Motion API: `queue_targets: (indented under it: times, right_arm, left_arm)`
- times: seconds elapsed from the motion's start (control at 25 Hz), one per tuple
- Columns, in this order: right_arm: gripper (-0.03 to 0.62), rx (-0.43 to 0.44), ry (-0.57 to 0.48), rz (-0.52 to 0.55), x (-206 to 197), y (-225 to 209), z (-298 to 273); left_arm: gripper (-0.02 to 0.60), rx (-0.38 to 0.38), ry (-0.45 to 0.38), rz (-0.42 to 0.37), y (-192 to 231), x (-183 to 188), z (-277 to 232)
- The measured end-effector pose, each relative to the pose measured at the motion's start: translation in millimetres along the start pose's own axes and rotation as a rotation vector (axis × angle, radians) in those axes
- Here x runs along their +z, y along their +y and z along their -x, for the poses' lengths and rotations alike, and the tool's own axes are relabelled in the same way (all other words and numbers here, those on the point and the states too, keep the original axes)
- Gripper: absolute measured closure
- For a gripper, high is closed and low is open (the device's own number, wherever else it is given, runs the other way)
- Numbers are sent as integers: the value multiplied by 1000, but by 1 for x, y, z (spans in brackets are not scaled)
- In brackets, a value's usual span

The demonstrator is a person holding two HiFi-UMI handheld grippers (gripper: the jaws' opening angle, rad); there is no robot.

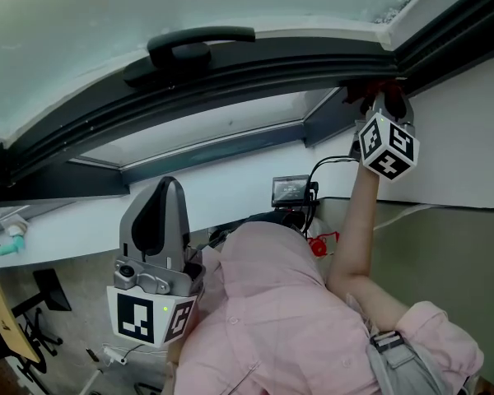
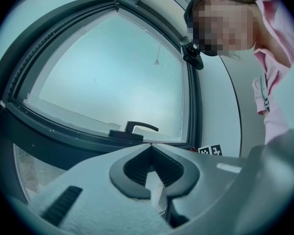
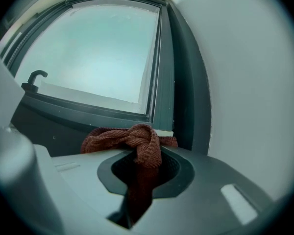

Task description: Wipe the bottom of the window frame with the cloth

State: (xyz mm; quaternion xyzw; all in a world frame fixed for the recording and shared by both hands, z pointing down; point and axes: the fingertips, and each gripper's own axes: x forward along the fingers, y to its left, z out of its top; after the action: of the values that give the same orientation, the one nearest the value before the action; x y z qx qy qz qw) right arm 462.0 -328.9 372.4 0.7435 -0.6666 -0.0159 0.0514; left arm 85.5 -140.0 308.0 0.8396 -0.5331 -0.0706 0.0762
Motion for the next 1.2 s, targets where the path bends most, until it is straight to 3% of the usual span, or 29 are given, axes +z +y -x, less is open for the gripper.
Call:
queue_targets:
  times: [0.44, 1.2]
  right_arm:
    - [559, 64, -3, 10, 0, -1, -1]
    - [556, 51, 32, -16, -3, -1, -1]
  left_arm:
    - [581, 28, -3, 2, 1, -1, 4]
    - [581, 34, -11, 17, 0, -1, 12]
